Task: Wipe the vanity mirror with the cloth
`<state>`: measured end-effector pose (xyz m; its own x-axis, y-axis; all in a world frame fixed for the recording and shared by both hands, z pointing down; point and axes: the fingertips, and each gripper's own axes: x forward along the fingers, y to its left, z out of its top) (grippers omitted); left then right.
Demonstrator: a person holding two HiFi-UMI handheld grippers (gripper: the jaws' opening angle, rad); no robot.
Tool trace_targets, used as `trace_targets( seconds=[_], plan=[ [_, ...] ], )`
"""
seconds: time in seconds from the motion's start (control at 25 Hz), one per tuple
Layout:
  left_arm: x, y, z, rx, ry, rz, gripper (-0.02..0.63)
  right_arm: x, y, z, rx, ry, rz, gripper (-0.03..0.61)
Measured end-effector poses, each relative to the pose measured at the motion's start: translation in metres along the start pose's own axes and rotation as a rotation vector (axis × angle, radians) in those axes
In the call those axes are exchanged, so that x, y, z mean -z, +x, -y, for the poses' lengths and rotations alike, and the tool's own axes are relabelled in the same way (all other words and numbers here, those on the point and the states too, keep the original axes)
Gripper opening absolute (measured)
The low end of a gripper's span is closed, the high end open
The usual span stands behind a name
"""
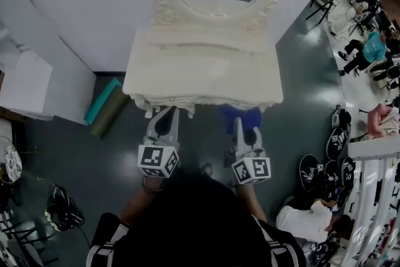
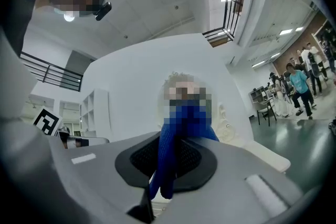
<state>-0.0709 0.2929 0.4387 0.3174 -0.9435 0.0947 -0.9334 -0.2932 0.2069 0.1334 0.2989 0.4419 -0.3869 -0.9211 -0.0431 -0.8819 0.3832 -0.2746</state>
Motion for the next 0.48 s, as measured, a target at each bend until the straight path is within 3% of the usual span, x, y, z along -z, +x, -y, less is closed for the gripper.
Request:
trace_targets(
  seconds=[0.48],
  plan=[
    [-0.011, 0.000, -0.045, 0.066, 0.033, -0.012, 0.009, 0.013, 0.022, -0.028, 0.072, 0.013, 0.024, 0.037]
  ],
)
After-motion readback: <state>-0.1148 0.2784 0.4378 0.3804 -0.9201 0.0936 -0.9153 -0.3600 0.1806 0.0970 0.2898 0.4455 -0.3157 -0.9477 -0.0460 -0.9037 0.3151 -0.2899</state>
